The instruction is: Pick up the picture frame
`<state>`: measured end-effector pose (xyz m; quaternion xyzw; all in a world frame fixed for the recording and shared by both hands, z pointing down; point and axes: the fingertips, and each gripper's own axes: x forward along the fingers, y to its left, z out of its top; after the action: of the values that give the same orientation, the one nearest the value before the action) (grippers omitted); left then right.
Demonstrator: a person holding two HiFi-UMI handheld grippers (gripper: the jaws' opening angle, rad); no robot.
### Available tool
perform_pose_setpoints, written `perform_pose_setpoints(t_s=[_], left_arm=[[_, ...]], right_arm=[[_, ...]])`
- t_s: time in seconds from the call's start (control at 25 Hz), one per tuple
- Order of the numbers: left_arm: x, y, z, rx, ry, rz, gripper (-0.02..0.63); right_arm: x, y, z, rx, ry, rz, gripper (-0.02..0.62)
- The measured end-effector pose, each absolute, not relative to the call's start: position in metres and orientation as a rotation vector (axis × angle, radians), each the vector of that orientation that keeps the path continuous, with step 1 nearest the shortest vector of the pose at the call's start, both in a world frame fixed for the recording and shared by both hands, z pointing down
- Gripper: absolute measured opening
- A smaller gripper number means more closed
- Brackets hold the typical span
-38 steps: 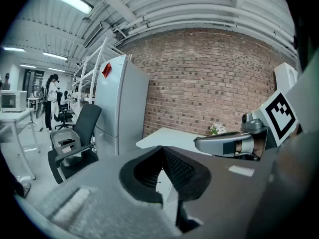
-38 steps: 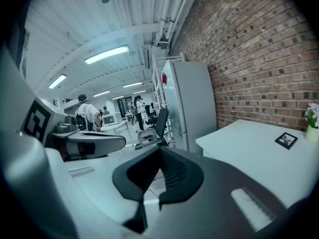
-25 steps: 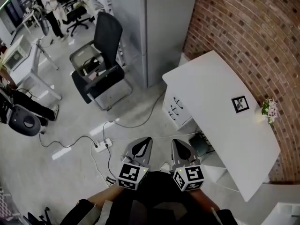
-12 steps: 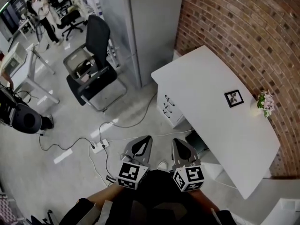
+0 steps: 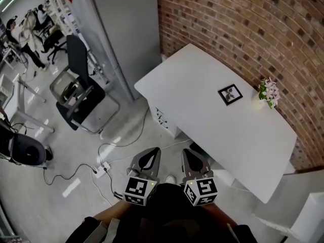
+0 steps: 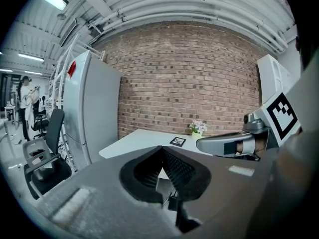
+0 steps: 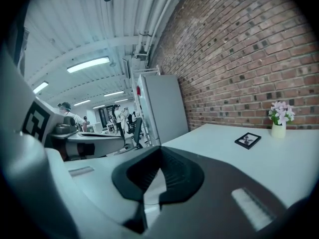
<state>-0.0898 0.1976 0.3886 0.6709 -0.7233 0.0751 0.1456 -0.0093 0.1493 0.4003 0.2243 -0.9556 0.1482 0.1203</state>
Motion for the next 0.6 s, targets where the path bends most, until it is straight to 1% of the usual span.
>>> perform_pose_setpoints(t_s=[0.6], left_arm=[[-0.032,0.117,0.386,2.182,-1.859,0.249,0.0]], right_arm=[[0.052,0.09,0.397,0.985,-2.74,0.44,0.002]])
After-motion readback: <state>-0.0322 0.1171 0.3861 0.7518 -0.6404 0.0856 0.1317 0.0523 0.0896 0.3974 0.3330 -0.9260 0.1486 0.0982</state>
